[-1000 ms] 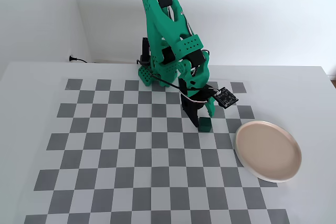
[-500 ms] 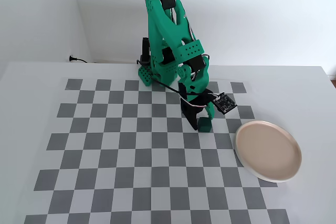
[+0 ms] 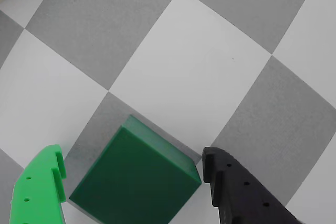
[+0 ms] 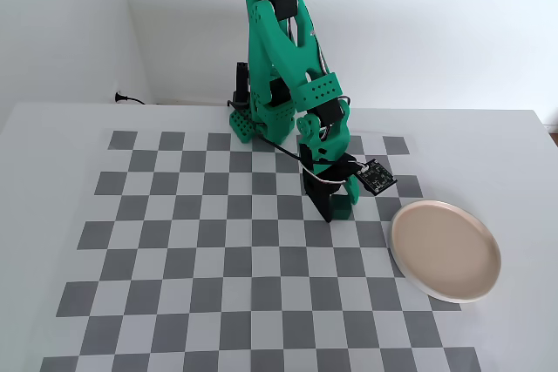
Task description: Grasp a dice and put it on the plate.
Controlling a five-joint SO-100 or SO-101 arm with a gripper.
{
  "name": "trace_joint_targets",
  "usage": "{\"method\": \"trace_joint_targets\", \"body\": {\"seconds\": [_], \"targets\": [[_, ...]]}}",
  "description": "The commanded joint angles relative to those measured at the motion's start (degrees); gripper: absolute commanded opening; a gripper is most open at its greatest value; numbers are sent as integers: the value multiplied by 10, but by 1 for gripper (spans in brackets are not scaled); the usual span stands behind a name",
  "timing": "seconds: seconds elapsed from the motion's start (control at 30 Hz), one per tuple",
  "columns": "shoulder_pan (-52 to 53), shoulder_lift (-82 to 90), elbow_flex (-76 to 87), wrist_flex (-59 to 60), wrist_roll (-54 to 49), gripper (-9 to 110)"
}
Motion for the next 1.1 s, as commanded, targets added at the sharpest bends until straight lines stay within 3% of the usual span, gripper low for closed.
{"method": "trace_joint_targets", "body": {"seconds": [0.0,1.07], "targets": [[-7,-5,-40,-8,-8,23],[-10,-11,-19,24,-11,20]]}}
